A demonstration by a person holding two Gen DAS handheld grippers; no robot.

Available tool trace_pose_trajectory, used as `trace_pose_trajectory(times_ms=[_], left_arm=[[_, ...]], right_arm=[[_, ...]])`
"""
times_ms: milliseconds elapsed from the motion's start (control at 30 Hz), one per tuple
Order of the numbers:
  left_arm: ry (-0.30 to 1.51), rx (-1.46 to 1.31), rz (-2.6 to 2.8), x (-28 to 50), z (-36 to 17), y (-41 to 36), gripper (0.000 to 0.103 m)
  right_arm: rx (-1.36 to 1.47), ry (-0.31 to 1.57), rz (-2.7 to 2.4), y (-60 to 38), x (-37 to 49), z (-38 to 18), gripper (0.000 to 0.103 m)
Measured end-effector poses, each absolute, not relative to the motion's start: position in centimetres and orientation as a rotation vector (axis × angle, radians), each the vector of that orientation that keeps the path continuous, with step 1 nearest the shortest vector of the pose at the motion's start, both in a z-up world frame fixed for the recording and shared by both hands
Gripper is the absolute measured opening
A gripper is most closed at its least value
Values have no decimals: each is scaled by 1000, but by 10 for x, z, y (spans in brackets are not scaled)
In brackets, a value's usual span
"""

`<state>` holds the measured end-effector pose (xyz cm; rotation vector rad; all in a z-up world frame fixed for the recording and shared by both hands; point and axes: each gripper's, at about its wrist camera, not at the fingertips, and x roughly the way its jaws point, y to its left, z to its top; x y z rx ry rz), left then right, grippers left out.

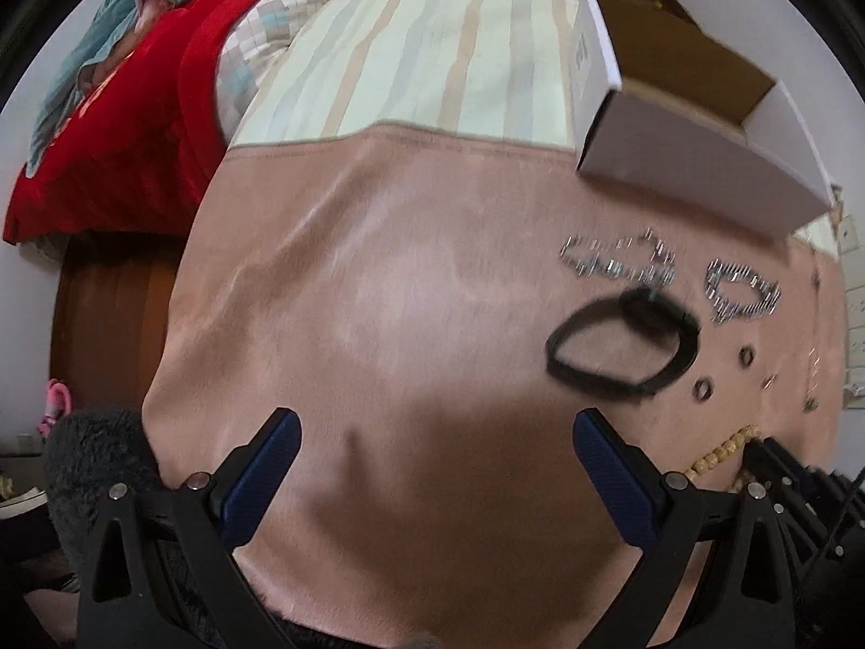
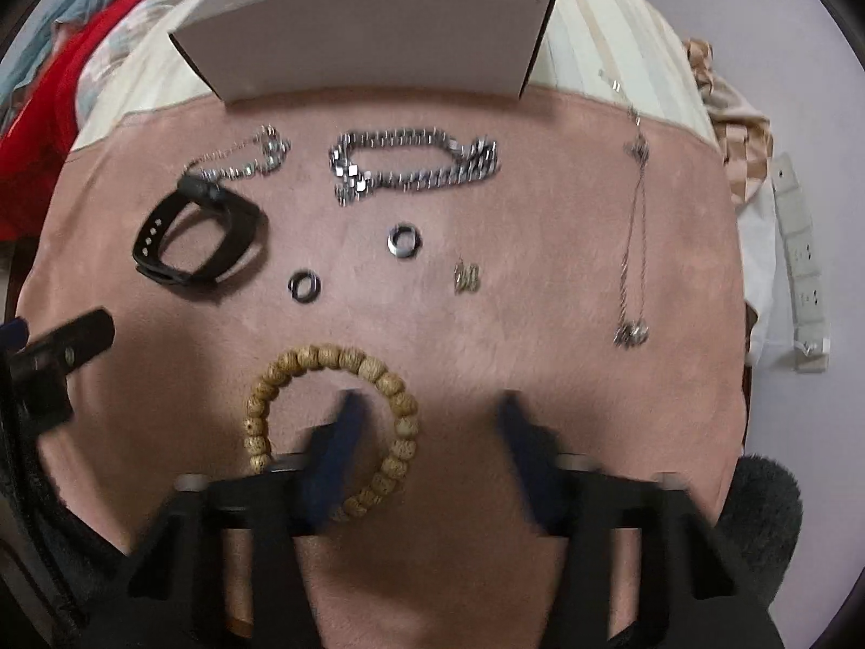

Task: Organize jewelry
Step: 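Grasp the black watch band with the left tool while the right tool grasps the wooden bead bracelet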

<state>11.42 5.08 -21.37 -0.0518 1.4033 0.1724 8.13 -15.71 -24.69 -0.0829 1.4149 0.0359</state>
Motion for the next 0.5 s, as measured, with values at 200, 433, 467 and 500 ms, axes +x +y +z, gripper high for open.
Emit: trace_pose_trajectory(times_ms=[200,433,467,500], left_arm=[[1403,-74,32,143,-218,37,102],[1464,-45,-61,162,-245,21,45],[1446,-26,-56,161,-243,19,38],[1431,-17,-70,160,-242,17,30]], right_arm=[[5,1406,-26,-192,100,-243,9],[21,1391,-36,-202,113,-238,9],[22,1392,-33,-201,113,-239,9],[22,1393,-30,-196,111,-238,9]])
